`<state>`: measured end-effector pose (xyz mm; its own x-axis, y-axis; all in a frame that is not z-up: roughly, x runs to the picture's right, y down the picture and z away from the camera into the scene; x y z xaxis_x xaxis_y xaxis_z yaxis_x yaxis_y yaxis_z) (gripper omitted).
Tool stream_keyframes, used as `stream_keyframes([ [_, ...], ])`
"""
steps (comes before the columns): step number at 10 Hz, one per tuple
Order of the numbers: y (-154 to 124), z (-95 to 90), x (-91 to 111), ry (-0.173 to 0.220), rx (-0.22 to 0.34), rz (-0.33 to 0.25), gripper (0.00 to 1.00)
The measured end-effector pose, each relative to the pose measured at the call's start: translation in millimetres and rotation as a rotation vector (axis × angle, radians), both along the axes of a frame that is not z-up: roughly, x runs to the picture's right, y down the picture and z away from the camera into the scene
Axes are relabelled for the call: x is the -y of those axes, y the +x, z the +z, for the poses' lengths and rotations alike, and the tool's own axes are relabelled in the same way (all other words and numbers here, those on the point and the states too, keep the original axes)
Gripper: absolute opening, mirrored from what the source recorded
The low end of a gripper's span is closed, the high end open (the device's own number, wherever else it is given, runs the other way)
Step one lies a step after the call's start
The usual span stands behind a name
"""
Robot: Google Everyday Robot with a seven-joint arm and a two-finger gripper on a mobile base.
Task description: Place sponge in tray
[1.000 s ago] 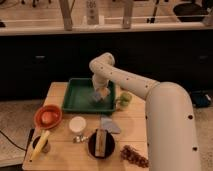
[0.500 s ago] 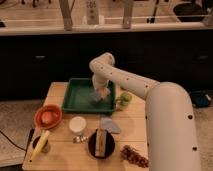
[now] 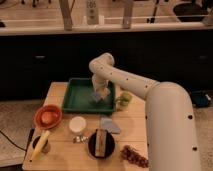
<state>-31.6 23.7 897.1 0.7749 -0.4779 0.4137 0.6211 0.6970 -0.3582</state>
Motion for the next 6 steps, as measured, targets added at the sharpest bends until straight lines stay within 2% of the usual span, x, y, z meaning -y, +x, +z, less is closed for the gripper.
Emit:
stream_keyframes([
  [2, -1.9, -0.6, 0.1, 0.005, 0.003, -0.006, 0.73],
  [3, -2.5, -1.0, -0.2, 0.005, 0.007, -0.010, 0.79],
  [6, -5.7, -3.5, -0.9, 0.003, 0.028, -0.024, 0.80],
])
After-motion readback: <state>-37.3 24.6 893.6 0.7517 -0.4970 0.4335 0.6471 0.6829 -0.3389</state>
